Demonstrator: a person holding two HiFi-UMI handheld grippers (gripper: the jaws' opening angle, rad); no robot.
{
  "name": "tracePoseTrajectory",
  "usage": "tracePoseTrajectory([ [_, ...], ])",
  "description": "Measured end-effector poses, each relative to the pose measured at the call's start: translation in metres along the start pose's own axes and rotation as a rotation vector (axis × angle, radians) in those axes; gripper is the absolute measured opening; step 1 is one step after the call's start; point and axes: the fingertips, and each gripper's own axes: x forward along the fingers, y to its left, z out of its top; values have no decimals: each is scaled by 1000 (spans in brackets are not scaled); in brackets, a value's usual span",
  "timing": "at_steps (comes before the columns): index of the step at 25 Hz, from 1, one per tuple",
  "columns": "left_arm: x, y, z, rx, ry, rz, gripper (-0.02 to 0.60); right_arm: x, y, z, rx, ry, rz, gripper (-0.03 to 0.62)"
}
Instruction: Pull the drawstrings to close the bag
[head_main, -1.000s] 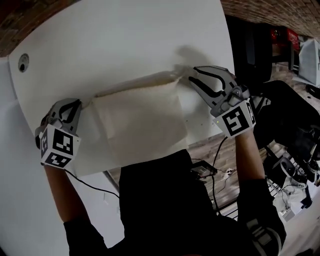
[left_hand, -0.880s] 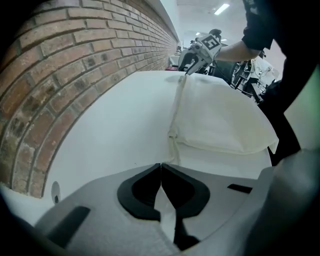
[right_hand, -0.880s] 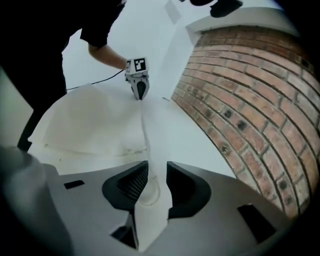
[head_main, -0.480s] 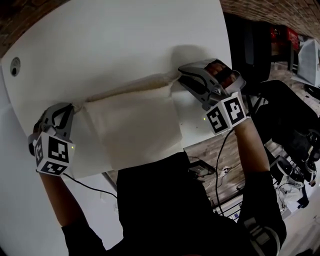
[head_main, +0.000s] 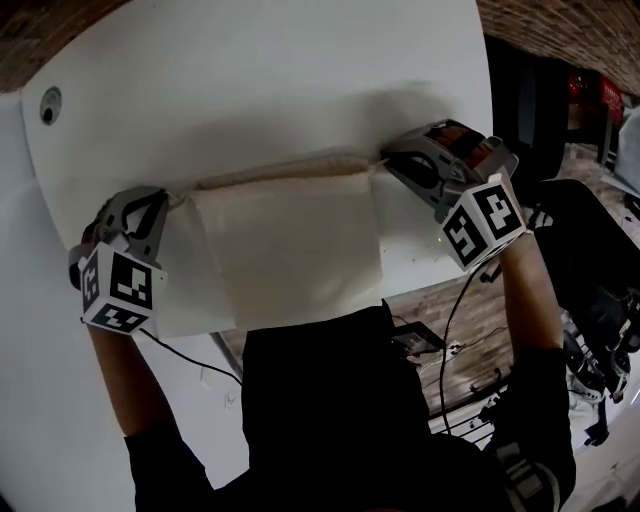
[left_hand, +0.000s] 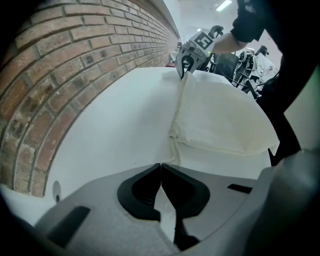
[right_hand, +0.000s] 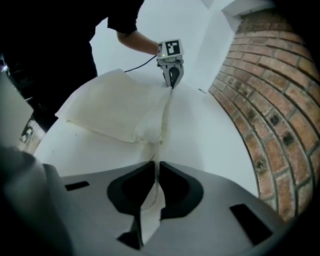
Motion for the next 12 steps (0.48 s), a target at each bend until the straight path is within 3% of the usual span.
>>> tracePoseTrajectory([
  [4,3,1,3,-51,-35,21,20,-6,-4,-3,102,-13,-67,28],
  [12,0,7,-4,-109,-65,119,21,-32,-21,15,311,-138,-336,25],
])
